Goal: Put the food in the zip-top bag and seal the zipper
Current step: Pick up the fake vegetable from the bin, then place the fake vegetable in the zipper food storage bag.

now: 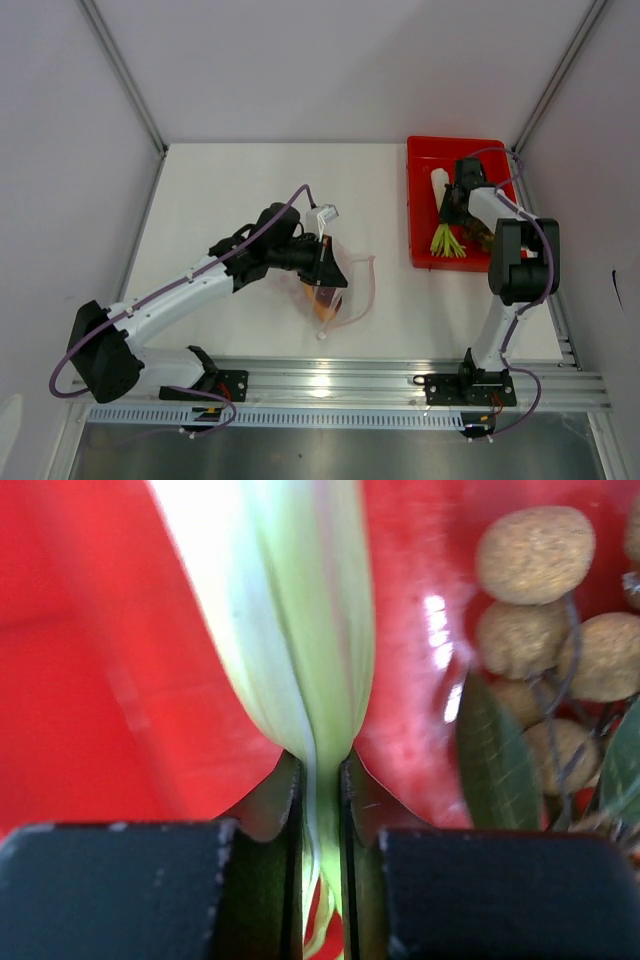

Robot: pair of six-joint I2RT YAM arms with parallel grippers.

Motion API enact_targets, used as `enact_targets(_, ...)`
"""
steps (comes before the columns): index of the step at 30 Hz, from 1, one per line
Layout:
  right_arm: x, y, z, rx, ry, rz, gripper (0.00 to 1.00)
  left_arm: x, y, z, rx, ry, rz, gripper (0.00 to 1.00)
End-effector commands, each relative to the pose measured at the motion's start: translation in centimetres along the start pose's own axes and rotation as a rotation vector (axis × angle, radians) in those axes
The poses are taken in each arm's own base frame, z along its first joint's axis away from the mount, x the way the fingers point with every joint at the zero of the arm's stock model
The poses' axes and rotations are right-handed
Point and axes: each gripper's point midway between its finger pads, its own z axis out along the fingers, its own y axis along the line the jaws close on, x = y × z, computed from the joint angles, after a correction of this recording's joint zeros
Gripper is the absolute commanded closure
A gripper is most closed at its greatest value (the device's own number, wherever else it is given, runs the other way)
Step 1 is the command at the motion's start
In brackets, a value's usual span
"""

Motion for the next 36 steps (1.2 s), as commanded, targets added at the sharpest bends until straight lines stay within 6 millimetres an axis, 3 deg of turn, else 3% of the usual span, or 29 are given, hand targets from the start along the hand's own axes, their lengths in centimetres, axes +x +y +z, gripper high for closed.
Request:
enact_targets(1,-6.2,3.3,-6.8,-0.169,-0.176,0.039,1.00,-0.6,-0.4,-0.7,0.004,-0.032,0.009,0.99)
enact_targets(5,-8.4,5.0,-12.1,-0.279,-0.256,0.057,1.00,-0.6,-0.1,-0.9,-0.020,-0.039,0.009,0.99)
enact_targets(6,-8.7,5.5,-14.3,-0.324,-0.280,0.058,1.00,-0.6,0.0,-0.9,-0.028,-0.042,0.008,0.99)
enact_targets(9,-8.4,6.2,-17.2,-0.385,-0.297,0.066,1.00,-0.7,0.1,-1.0,-0.038,-0.046,0.007,0.99)
enact_targets(10,-8.4,6.3,-19.4,-0.413,-0.324,0.065,1.00,-0.7,0.1,-1.1,-0.042,-0.048,0.006,0.99)
enact_targets(12,-7.4,7.0,-21.6,-0.482,-0.320,0.066,1.00,-0.9,0.1,-1.3,-0.049,-0.052,0.008,0.99)
enact_targets(13,-6.2,7.2,-23.4,-0.524,-0.325,0.078,1.00,-0.9,0.2,-1.3,-0.056,-0.055,0.009,0.99)
enact_targets(15,-4.3,8.0,-25.1,-0.604,-0.304,0.082,1.00,-1.1,0.1,-1.6,-0.065,-0.063,0.015,1.00)
enact_targets(16,-1.9,8.8,-26.7,-0.693,-0.266,0.081,1.00,-1.1,0.4,-1.7,-0.080,-0.068,0.018,0.99)
enact_targets(18,0.7,9.6,-28.1,-0.777,-0.217,0.077,1.00,-1.1,0.7,-1.8,-0.099,-0.069,0.023,0.99)
enact_targets(19,3.4,10.5,-28.3,-0.839,-0.140,0.076,1.00,-1.2,0.8,-1.9,-0.107,-0.072,0.027,0.99)
enact_targets(20,4.6,10.8,-30.1,-0.883,-0.150,0.054,1.00,-1.3,1.0,-2.0,-0.125,-0.080,0.034,0.99)
enact_targets(22,7.9,11.5,-31.4,-0.941,-0.084,0.018,1.00,-1.3,1.5,-2.1,-0.146,-0.080,0.036,0.99)
enact_targets(23,10.5,12.2,-32.5,-0.980,-0.050,-0.030,1.00,-1.2,1.8,-2.1,-0.161,-0.081,0.040,1.00)
enact_targets(26,15.8,12.4,-33.6,-0.986,0.055,-0.076,1.00,-1.3,2.2,-2.2,-0.179,-0.087,0.045,0.99)
enact_targets(27,17.0,12.0,-35.1,-1.011,0.038,-0.085,1.00,-1.4,2.3,-2.2,-0.178,-0.087,0.046,0.99)
enact_targets(31,21.1,10.8,-37.5,-1.063,0.094,-0.077,1.00,-1.6,2.4,-2.3,-0.186,-0.096,0.048,0.99)
enact_targets(36,25.5,9.2,-38.3,-1.095,0.240,-0.079,1.00,-2.3,1.7,-2.5,-0.172,-0.113,0.061,0.99)
